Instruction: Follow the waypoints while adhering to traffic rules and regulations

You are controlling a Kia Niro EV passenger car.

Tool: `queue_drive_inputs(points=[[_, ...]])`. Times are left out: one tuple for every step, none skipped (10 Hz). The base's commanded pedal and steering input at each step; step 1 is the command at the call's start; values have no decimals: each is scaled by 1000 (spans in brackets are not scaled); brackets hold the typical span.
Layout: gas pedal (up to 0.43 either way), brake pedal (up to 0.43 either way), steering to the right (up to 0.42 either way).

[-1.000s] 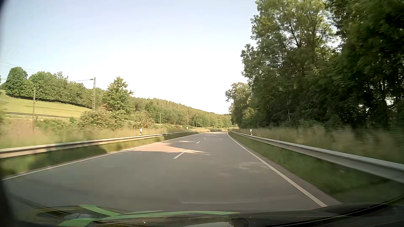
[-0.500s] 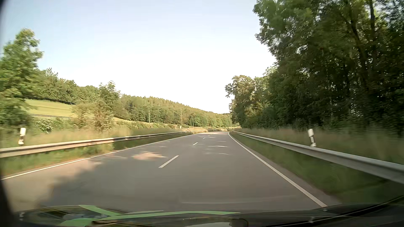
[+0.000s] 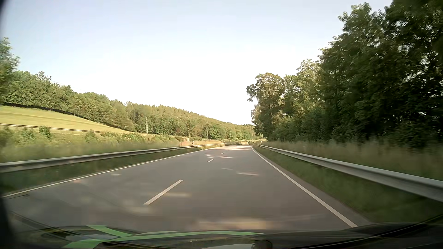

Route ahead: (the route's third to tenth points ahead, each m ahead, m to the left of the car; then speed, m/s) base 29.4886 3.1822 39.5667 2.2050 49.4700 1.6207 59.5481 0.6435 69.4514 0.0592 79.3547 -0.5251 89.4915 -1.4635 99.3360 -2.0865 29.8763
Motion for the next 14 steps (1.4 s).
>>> queue_drive_inputs(points=[[0,0,3],[0,0,3],[0,0,3],[0,0,3],[0,0,3],[0,0,3],[0,0,3],[0,0,3],[0,0,3],[0,0,4],[0,0,4],[0,0,4],[0,0,4],[0,0,4]])
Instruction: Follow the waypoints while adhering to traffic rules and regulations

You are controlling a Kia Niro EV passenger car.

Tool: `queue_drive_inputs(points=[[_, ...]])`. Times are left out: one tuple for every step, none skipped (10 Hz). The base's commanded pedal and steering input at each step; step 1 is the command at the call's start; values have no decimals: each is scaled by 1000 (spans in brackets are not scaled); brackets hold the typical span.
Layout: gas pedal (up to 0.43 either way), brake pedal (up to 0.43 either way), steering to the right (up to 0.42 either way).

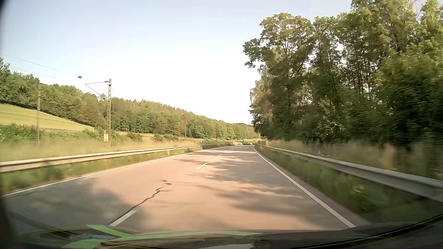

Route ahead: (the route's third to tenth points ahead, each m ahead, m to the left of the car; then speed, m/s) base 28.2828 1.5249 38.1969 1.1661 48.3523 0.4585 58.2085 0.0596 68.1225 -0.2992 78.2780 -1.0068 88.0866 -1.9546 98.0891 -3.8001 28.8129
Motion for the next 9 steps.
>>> queue_drive_inputs(points=[[0,0,4],[0,0,4],[0,0,4],[0,0,5],[0,0,5],[0,0,4],[0,0,5],[0,0,5],[0,0,5]])
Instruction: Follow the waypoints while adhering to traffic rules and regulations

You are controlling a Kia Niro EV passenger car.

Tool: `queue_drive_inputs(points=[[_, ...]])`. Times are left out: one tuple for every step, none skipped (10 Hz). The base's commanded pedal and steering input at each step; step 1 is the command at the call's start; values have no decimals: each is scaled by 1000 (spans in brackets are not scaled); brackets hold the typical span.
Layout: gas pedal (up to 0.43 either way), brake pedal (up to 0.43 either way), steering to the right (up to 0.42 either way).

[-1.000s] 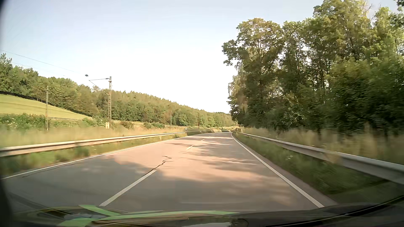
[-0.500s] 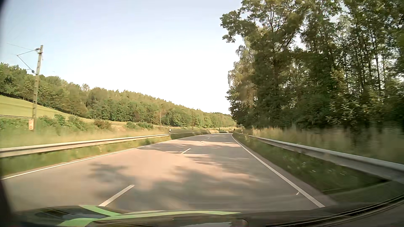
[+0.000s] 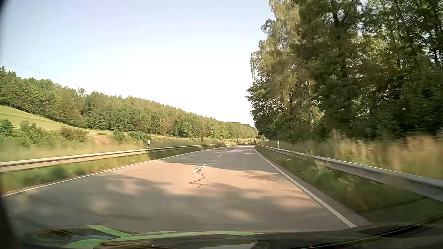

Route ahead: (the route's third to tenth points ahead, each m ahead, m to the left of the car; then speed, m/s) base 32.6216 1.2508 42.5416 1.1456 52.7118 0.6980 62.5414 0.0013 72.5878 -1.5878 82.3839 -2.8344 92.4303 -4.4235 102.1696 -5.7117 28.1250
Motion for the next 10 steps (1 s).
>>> queue_drive_inputs(points=[[0,0,5],[0,0,5],[0,0,5],[0,0,6],[8,0,6],[39,0,6],[59,0,6],[98,0,6],[138,0,6],[157,0,6]])
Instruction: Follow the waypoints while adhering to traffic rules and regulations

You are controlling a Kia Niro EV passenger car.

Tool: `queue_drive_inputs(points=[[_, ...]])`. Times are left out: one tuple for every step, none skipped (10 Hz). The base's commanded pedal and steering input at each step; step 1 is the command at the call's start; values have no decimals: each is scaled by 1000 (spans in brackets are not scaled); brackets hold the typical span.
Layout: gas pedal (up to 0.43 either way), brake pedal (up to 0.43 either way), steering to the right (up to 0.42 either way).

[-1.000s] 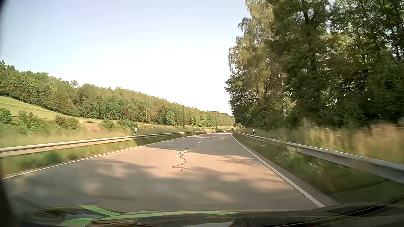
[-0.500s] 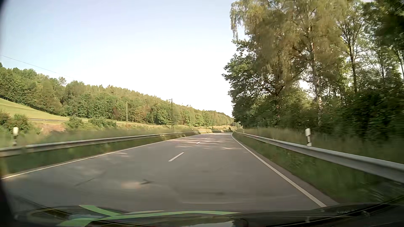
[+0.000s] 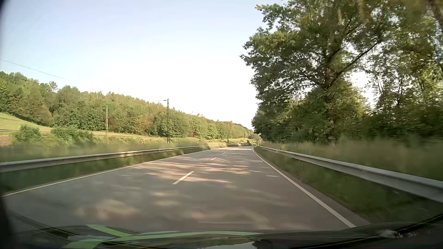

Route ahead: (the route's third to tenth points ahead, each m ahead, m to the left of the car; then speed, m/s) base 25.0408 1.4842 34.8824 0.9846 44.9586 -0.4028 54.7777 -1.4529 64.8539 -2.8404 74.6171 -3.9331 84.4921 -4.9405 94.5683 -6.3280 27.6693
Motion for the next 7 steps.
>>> queue_drive_inputs(points=[[169,0,6],[189,0,6],[197,0,5],[197,0,5],[197,0,4],[209,0,4],[209,0,3]])
